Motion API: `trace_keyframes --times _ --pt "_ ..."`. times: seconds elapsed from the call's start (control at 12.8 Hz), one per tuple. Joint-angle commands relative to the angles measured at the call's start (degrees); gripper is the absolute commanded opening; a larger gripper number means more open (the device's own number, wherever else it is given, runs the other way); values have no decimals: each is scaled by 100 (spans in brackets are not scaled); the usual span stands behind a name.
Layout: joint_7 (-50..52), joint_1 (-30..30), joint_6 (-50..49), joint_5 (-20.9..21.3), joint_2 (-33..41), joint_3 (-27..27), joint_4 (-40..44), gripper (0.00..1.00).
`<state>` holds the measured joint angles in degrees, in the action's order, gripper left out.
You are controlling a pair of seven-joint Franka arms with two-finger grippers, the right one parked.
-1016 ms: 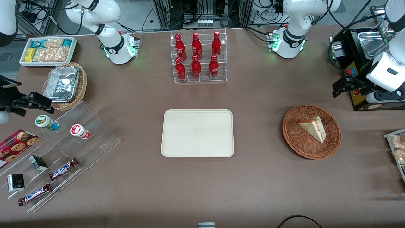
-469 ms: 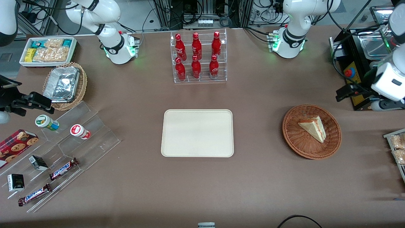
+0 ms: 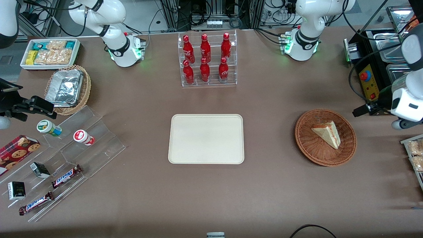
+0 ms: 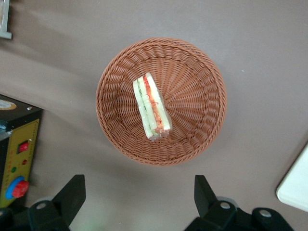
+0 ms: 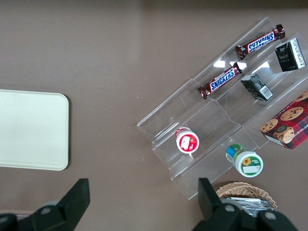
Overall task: Place sandwich from basket to tray
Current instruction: 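Move the left gripper from rest down over the sandwich in the wicker basket, then lower the left gripper onto the triangular sandwich and close on it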
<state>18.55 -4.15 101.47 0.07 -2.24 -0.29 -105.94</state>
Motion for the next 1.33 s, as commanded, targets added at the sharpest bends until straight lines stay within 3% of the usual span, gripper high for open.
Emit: trace_keyframes --times 0.0,0.31,0.55,0.78,1.25 --pt "569 2 686 72 31 99 -627 100" --pt "1570 37 2303 37 -443 152 -1419 100" --pt "1722 73 2683 19 -874 152 -1613 100" --pt "2240 108 3675 19 -1304 152 -1851 100" --pt "2294 169 4003 -16 -1718 134 -1825 100"
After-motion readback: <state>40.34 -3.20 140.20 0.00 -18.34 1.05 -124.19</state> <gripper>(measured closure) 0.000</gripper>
